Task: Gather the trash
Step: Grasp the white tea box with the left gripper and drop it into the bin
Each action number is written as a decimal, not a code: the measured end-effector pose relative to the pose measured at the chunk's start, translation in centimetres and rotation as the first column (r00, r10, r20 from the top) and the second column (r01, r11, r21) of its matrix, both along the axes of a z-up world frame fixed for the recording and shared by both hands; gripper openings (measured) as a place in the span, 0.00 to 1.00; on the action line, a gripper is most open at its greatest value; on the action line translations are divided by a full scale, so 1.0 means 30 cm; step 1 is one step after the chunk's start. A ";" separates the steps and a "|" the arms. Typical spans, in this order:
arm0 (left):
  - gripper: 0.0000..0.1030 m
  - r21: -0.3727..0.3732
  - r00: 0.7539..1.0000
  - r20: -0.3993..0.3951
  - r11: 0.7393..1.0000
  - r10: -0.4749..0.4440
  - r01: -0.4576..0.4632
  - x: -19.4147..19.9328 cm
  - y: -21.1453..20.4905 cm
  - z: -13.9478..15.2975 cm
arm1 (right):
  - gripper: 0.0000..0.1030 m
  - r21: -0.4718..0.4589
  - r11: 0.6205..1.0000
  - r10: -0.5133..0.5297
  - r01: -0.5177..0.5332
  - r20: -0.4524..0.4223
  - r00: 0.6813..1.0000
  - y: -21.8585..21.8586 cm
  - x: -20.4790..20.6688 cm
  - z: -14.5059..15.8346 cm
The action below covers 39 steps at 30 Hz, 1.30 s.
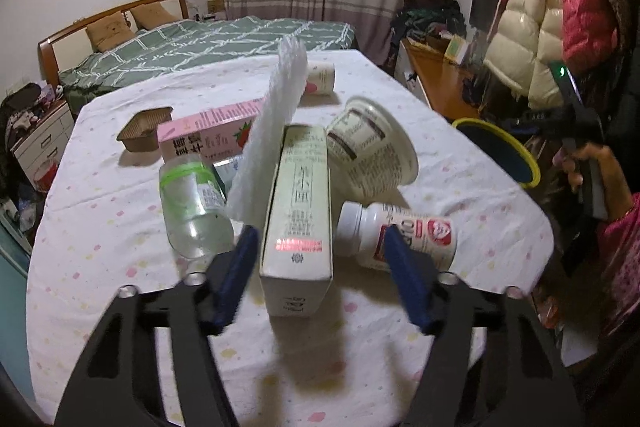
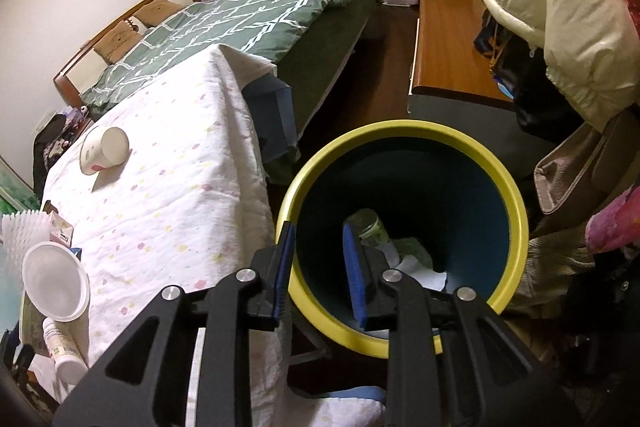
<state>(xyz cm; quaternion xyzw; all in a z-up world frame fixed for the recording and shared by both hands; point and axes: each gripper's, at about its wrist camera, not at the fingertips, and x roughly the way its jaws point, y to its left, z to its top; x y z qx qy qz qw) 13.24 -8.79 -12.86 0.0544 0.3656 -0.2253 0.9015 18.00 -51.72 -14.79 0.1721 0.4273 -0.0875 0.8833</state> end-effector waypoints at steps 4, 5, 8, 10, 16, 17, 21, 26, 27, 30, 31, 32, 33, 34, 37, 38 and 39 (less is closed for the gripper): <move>0.39 0.033 1.000 0.012 0.999 0.019 -0.020 0.004 0.003 -0.026 | 0.24 0.001 1.000 0.010 -0.010 0.002 1.000 0.009 0.001 -0.002; 0.36 0.033 1.000 0.015 0.999 0.023 -0.024 0.005 0.008 -0.026 | 0.24 0.001 1.000 0.011 -0.011 0.001 1.000 0.010 0.001 -0.003; 0.32 0.024 1.000 0.015 0.999 0.027 -0.027 0.007 0.022 -0.028 | 0.24 0.005 1.000 0.015 -0.015 0.004 1.000 0.011 -0.002 -0.004; 0.31 0.032 0.999 0.020 0.999 0.033 -0.034 0.005 0.026 -0.025 | 0.24 0.007 1.000 0.016 -0.016 0.006 1.000 0.010 -0.006 -0.005; 0.29 0.052 0.997 0.072 0.998 0.018 -0.022 -0.050 0.032 0.046 | 0.24 0.010 1.000 0.023 -0.023 0.019 1.000 0.011 -0.023 0.002; 0.29 0.049 0.996 0.090 0.999 0.011 -0.016 -0.065 0.034 0.071 | 0.24 0.010 1.000 0.024 -0.024 0.022 0.999 0.012 -0.026 0.004; 0.29 0.037 0.990 0.144 0.999 -0.003 -0.003 -0.110 0.037 0.146 | 0.24 0.016 0.999 0.030 -0.030 0.031 0.999 0.012 -0.036 0.005; 0.29 0.017 0.980 0.196 0.999 -0.030 0.027 -0.148 0.022 0.227 | 0.24 0.024 0.999 0.039 -0.040 0.043 0.998 0.010 -0.054 0.007; 0.29 0.009 0.979 0.200 0.999 -0.037 0.036 -0.152 0.018 0.242 | 0.24 0.026 0.999 0.039 -0.040 0.046 0.998 0.009 -0.060 0.008; 0.29 -0.008 0.975 0.213 0.998 -0.059 0.062 -0.152 -0.007 0.280 | 0.24 0.030 0.999 0.033 -0.035 0.059 0.998 0.001 -0.079 0.015; 0.29 -0.022 0.973 0.220 0.997 -0.071 0.077 -0.146 -0.023 0.295 | 0.24 0.031 0.999 0.029 -0.031 0.064 0.998 -0.003 -0.088 0.019; 0.29 -0.033 0.972 0.222 0.995 -0.080 0.089 -0.141 -0.037 0.305 | 0.24 0.032 0.999 0.027 -0.029 0.068 0.997 -0.006 -0.098 0.022; 0.29 -0.048 0.970 0.223 0.993 -0.095 0.108 -0.131 -0.060 0.315 | 0.24 0.033 0.999 0.023 -0.026 0.074 0.997 -0.011 -0.108 0.026; 0.29 -0.064 0.967 0.223 0.989 -0.119 0.136 -0.117 -0.090 0.324 | 0.23 0.033 0.999 0.021 -0.024 0.077 0.997 -0.014 -0.116 0.028; 0.29 -0.070 0.958 0.223 0.978 -0.178 0.198 -0.079 -0.186 0.328 | 0.24 0.022 1.000 0.012 -0.014 0.087 0.996 -0.024 -0.153 0.039; 0.29 -0.068 0.955 0.215 0.972 -0.205 0.224 -0.058 -0.235 0.324 | 0.24 0.015 1.000 0.006 -0.008 0.092 0.996 -0.031 -0.172 0.044; 0.29 -0.069 0.952 0.201 0.967 -0.229 0.247 -0.039 -0.278 0.318 | 0.24 0.009 1.000 0.002 -0.003 0.095 0.995 -0.036 -0.186 0.048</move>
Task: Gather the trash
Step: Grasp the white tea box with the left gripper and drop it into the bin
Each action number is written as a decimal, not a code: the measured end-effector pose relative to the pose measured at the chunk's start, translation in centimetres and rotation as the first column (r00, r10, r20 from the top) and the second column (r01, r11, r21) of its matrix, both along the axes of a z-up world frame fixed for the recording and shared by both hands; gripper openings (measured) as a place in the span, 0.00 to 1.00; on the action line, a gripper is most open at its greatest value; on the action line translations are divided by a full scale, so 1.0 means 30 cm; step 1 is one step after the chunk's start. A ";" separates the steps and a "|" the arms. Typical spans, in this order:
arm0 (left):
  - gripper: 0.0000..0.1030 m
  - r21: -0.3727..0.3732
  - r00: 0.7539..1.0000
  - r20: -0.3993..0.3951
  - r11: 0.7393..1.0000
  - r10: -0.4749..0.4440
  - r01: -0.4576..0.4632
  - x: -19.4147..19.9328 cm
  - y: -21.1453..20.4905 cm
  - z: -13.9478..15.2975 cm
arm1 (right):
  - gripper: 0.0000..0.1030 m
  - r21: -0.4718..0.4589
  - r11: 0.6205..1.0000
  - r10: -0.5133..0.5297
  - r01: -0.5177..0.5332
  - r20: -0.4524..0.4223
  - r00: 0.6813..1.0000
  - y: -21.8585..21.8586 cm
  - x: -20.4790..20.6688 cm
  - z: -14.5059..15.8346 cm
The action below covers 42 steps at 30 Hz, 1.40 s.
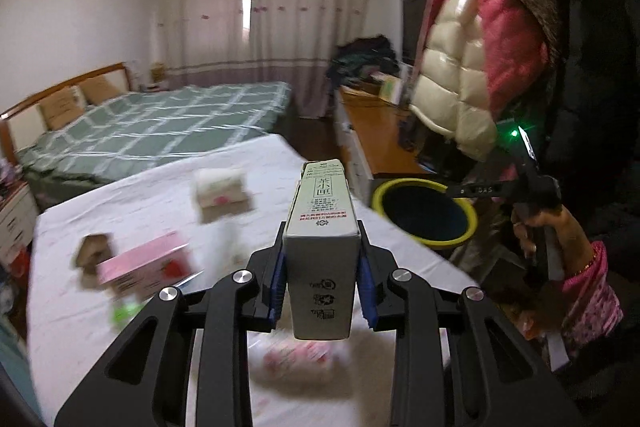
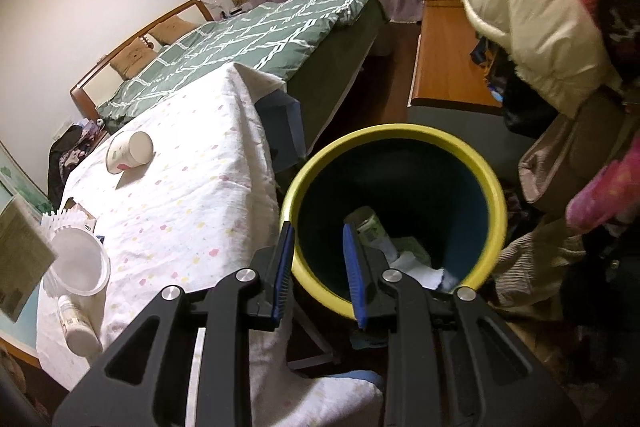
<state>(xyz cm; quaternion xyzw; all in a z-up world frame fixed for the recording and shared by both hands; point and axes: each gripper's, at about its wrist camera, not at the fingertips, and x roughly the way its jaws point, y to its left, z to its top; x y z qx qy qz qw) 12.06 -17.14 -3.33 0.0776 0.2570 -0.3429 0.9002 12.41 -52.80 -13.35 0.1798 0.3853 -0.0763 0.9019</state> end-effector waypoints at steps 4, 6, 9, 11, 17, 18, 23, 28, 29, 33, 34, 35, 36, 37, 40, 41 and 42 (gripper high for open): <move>0.29 -0.001 0.992 -0.066 0.994 -0.110 0.110 0.085 -0.211 -0.035 | 0.24 -0.023 0.999 -0.028 0.029 0.015 0.999 -0.033 -0.070 0.015; 0.29 0.013 0.988 -0.073 0.990 -0.139 0.140 0.108 -0.310 -0.053 | 0.24 -0.024 0.999 -0.043 0.044 0.027 0.999 -0.051 -0.116 0.020; 0.29 0.019 0.976 -0.100 0.981 -0.192 0.195 0.145 -0.470 -0.085 | 0.24 -0.019 0.998 -0.058 0.059 0.035 0.998 -0.075 -0.175 0.017; 0.29 0.012 0.964 -0.130 0.972 -0.231 0.234 0.176 -0.585 -0.105 | 0.24 -0.019 0.997 -0.069 0.070 0.032 0.997 -0.093 -0.208 0.010; 0.29 0.047 0.946 -0.168 0.957 -0.276 0.287 0.219 -0.856 -0.173 | 0.24 0.004 0.995 -0.104 0.104 0.023 0.994 -0.152 -0.274 -0.015; 0.29 0.052 0.945 -0.173 0.955 -0.278 0.291 0.226 -0.895 -0.183 | 0.24 0.008 0.994 -0.110 0.110 0.020 0.994 -0.165 -0.281 -0.019; 0.30 0.068 0.940 -0.198 0.952 -0.279 0.297 0.260 -1.030 -0.240 | 0.24 0.019 0.991 -0.134 0.134 0.006 0.991 -0.208 -0.314 -0.035; 0.71 0.066 0.952 -0.183 0.963 -0.244 0.260 0.277 -1.056 -0.263 | 0.24 0.022 0.990 -0.143 0.143 0.007 0.990 -0.221 -0.333 -0.034; 0.71 0.068 0.955 -0.173 0.964 -0.241 0.256 0.275 -1.053 -0.260 | 0.24 0.023 0.989 -0.143 0.143 0.008 0.990 -0.217 -0.331 -0.037; 0.72 0.064 0.957 -0.163 0.966 -0.238 0.251 0.264 -1.003 -0.222 | 0.24 0.029 0.990 -0.135 0.134 0.013 0.991 -0.202 -0.327 -0.037; 0.72 0.052 0.960 -0.158 0.969 -0.232 0.243 0.259 -0.972 -0.202 | 0.24 0.031 0.991 -0.128 0.127 0.015 0.992 -0.192 -0.325 -0.036; 0.72 0.041 0.962 -0.154 0.971 -0.226 0.235 0.253 -0.942 -0.185 | 0.24 0.031 0.992 -0.122 0.122 0.016 0.992 -0.184 -0.322 -0.036; 0.74 0.026 0.964 -0.151 0.974 -0.218 0.224 0.246 -0.897 -0.162 | 0.24 0.030 0.993 -0.117 0.117 0.015 0.993 -0.180 -0.321 -0.038; 0.77 0.017 0.966 -0.149 0.976 -0.213 0.218 0.241 -0.870 -0.148 | 0.25 0.028 0.994 -0.107 0.106 0.014 0.994 -0.166 -0.315 -0.038; 0.79 -0.009 0.976 -0.124 0.984 -0.179 0.179 0.211 -0.729 -0.087 | 0.28 0.022 0.997 -0.078 0.078 0.011 0.997 -0.129 -0.294 -0.038; 0.79 -0.019 0.981 -0.106 0.987 -0.161 0.160 0.191 -0.655 -0.060 | 0.29 0.020 0.998 -0.063 0.063 0.008 0.998 -0.108 -0.284 -0.039; 0.81 -0.023 0.984 -0.097 0.989 -0.148 0.147 0.182 -0.612 -0.045 | 0.29 0.019 0.999 -0.045 0.045 0.006 0.999 -0.083 -0.273 -0.043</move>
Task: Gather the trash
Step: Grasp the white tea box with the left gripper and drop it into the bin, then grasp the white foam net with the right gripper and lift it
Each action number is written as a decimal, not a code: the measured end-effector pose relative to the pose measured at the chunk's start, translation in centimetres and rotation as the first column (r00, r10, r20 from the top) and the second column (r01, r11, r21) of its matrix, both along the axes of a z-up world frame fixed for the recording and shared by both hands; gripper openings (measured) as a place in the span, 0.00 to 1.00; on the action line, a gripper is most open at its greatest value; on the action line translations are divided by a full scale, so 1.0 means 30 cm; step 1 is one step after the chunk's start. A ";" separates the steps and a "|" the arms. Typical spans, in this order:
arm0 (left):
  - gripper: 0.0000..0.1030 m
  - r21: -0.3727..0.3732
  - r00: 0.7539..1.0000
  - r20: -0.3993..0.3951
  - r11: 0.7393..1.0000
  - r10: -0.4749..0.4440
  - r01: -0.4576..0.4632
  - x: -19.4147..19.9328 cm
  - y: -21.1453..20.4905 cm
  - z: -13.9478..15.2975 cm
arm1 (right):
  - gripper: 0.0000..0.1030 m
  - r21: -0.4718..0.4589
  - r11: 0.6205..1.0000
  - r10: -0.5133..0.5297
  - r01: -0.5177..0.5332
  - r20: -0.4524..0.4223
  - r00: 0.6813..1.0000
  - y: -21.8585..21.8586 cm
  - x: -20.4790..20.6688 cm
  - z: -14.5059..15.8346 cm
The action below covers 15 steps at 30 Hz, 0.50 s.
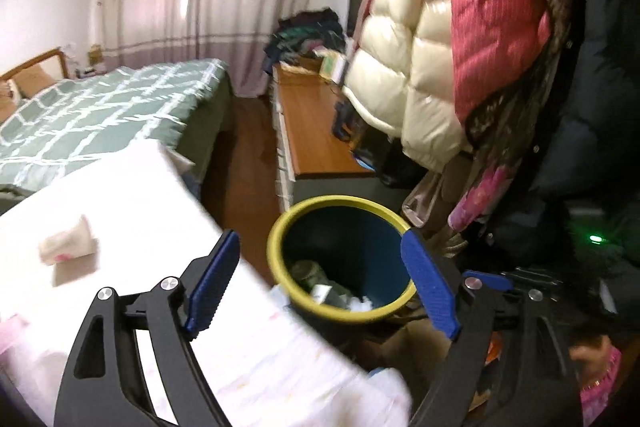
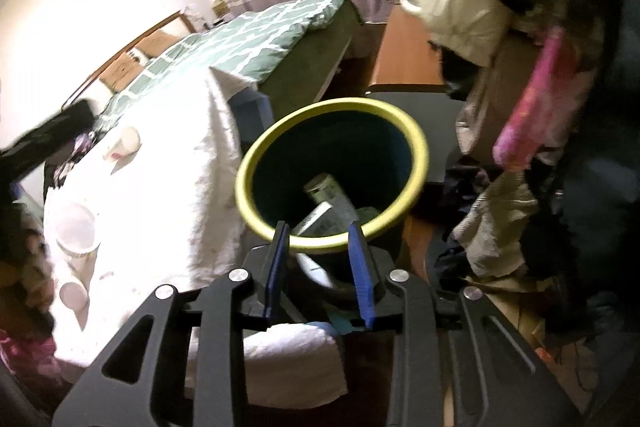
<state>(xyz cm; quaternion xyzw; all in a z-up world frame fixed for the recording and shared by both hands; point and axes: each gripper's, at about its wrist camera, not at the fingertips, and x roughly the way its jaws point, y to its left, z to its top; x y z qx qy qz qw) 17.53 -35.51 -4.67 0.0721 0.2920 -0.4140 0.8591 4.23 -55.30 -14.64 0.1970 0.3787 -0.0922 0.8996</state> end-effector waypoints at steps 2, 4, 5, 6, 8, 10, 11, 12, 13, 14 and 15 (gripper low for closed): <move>0.84 -0.018 0.999 0.019 0.999 0.044 -0.044 -0.028 0.131 0.038 | 0.29 0.000 0.999 0.032 -0.032 -0.003 0.999 0.042 0.021 -0.003; 0.84 -0.031 0.993 0.038 0.994 0.108 -0.107 -0.056 0.272 0.069 | 0.29 -0.001 0.998 0.070 -0.070 -0.007 0.998 0.093 0.046 -0.005; 0.84 -0.039 0.989 0.044 0.990 0.140 -0.138 -0.066 0.338 0.083 | 0.29 -0.002 0.995 0.096 -0.096 -0.010 0.995 0.128 0.065 -0.006; 0.85 -0.045 0.985 0.048 0.985 0.166 -0.164 -0.074 0.388 0.093 | 0.29 -0.003 0.993 0.120 -0.120 -0.012 0.993 0.162 0.081 -0.006; 0.86 -0.059 0.968 0.060 0.969 0.244 -0.241 -0.099 0.521 0.114 | 0.29 -0.004 0.985 0.172 -0.172 -0.014 0.985 0.235 0.115 -0.007; 0.88 -0.062 0.949 0.063 0.951 0.308 -0.304 -0.122 0.635 0.128 | 0.29 -0.005 0.975 0.221 -0.221 -0.014 0.975 0.305 0.148 -0.008; 0.88 -0.062 0.933 0.066 0.935 0.352 -0.349 -0.140 0.710 0.134 | 0.29 -0.004 0.968 0.249 -0.250 -0.014 0.968 0.348 0.167 -0.009; 0.88 -0.061 0.922 0.069 0.924 0.381 -0.378 -0.152 0.755 0.134 | 0.29 -0.004 0.962 0.274 -0.275 -0.014 0.961 0.388 0.184 -0.009; 0.88 -0.059 0.913 0.072 0.915 0.403 -0.399 -0.160 0.792 0.135 | 0.29 -0.004 0.952 0.307 -0.307 -0.013 0.952 0.437 0.204 -0.009; 0.88 -0.053 0.897 0.077 0.900 0.435 -0.432 -0.172 0.842 0.134 | 0.29 -0.004 0.945 0.328 -0.328 -0.011 0.945 0.472 0.217 -0.007; 0.88 -0.048 0.885 0.083 0.888 0.459 -0.457 -0.182 0.878 0.132 | 0.29 -0.002 0.937 0.350 -0.350 -0.009 0.937 0.507 0.232 -0.003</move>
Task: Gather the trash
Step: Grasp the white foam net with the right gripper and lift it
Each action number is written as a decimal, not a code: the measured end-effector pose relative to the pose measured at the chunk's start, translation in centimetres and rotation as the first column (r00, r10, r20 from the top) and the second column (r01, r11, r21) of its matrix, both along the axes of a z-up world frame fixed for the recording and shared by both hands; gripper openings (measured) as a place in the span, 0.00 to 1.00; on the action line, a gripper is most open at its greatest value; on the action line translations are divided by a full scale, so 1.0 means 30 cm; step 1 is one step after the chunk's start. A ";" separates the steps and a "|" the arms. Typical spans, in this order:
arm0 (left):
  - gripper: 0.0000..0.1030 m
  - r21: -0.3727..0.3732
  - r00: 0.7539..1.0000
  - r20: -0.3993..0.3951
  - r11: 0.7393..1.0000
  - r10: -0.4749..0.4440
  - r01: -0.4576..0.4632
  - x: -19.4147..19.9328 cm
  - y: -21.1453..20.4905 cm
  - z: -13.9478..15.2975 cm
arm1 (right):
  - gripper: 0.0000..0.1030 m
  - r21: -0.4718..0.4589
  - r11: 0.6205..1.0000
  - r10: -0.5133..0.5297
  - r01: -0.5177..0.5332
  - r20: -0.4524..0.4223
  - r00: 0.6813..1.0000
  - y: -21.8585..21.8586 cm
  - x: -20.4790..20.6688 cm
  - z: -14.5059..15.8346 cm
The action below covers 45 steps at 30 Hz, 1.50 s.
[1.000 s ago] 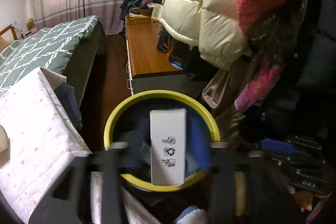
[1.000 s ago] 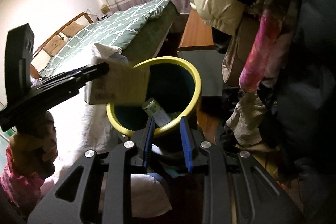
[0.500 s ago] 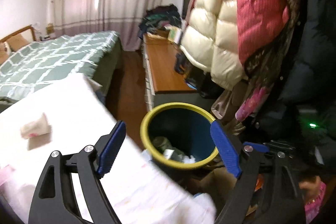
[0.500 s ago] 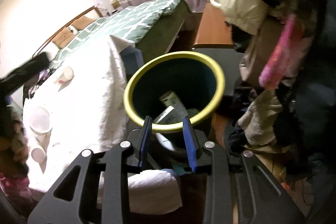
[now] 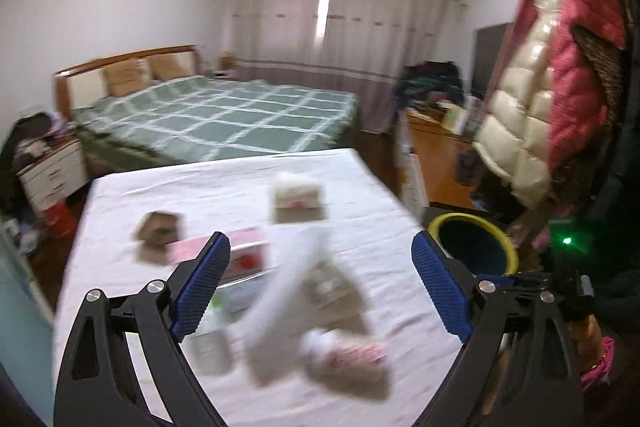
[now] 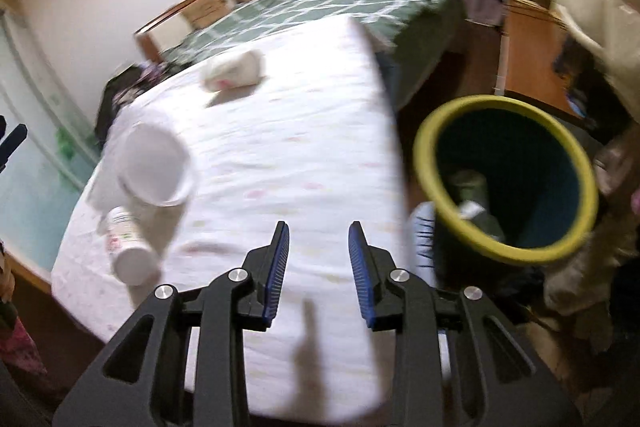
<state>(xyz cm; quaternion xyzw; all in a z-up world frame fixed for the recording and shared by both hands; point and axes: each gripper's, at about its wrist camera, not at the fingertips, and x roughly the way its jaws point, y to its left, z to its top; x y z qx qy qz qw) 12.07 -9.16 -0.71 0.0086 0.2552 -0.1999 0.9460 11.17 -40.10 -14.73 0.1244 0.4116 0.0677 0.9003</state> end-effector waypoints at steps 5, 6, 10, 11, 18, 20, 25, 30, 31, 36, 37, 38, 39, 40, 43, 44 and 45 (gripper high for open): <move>0.88 0.006 0.995 0.009 0.995 0.098 -0.098 -0.044 0.171 -0.011 | 0.29 0.007 0.992 0.129 -0.129 0.014 0.992 0.190 0.056 0.028; 0.89 0.003 0.994 0.010 0.994 0.107 -0.107 -0.050 0.194 -0.014 | 0.29 0.007 0.988 0.154 -0.154 0.020 0.988 0.225 0.065 0.040; 0.89 0.005 0.989 0.023 0.989 0.147 -0.147 -0.060 0.253 -0.020 | 0.29 -0.005 0.972 0.237 -0.237 0.060 0.970 0.351 0.095 0.101; 0.89 0.004 0.988 0.025 0.989 0.150 -0.150 -0.063 0.250 -0.021 | 0.29 -0.009 0.968 0.251 -0.251 0.077 0.965 0.379 0.104 0.123; 0.89 0.006 0.988 0.016 0.988 0.157 -0.157 -0.065 0.268 -0.053 | 0.29 -0.001 0.955 0.293 -0.295 0.122 0.948 0.514 0.224 0.227; 0.89 0.006 0.987 0.012 0.987 0.158 -0.159 -0.063 0.275 -0.059 | 0.29 -0.016 0.959 0.284 -0.284 0.113 0.952 0.537 0.262 0.231; 0.89 0.002 0.986 0.005 0.986 0.165 -0.165 -0.058 0.291 -0.075 | 0.32 -0.054 0.972 0.234 -0.230 0.062 0.970 0.573 0.348 0.207; 0.89 0.005 0.987 -0.003 0.987 0.160 -0.160 -0.052 0.287 -0.089 | 0.32 -0.060 0.975 0.215 -0.213 0.024 0.976 0.580 0.399 0.173; 0.89 0.006 0.987 -0.004 0.987 0.159 -0.159 -0.052 0.285 -0.092 | 0.30 -0.062 0.974 0.217 -0.216 0.018 0.976 0.585 0.408 0.167; 0.89 0.007 0.987 -0.016 0.988 0.157 -0.157 -0.040 0.285 -0.109 | 0.11 -0.044 0.972 0.231 -0.229 0.056 0.971 0.595 0.406 0.190; 0.89 0.007 0.987 -0.018 0.988 0.157 -0.157 -0.038 0.285 -0.111 | 0.10 -0.038 0.972 0.234 -0.232 0.077 0.969 0.593 0.396 0.205; 0.89 0.007 0.987 -0.019 0.988 0.157 -0.157 -0.037 0.283 -0.113 | 0.10 -0.033 0.972 0.234 -0.232 0.091 0.968 0.591 0.391 0.217; 0.89 0.007 0.987 -0.019 0.988 0.157 -0.157 -0.038 0.284 -0.113 | 0.10 -0.024 0.972 0.234 -0.233 0.108 0.966 0.587 0.382 0.232; 0.89 0.007 0.988 -0.020 0.988 0.156 -0.155 -0.038 0.280 -0.114 | 0.10 -0.016 0.972 0.234 -0.234 0.120 0.965 0.584 0.374 0.244; 0.89 0.008 0.988 -0.019 0.989 0.151 -0.150 -0.040 0.279 -0.113 | 0.10 0.023 0.970 0.234 -0.241 0.168 0.958 0.561 0.343 0.295; 0.89 0.008 0.989 -0.017 0.989 0.148 -0.148 -0.043 0.276 -0.112 | 0.10 0.036 0.969 0.232 -0.243 0.185 0.955 0.550 0.331 0.314; 0.89 0.009 0.989 -0.015 0.989 0.145 -0.145 -0.044 0.273 -0.111 | 0.10 0.047 0.969 0.228 -0.242 0.202 0.952 0.539 0.318 0.332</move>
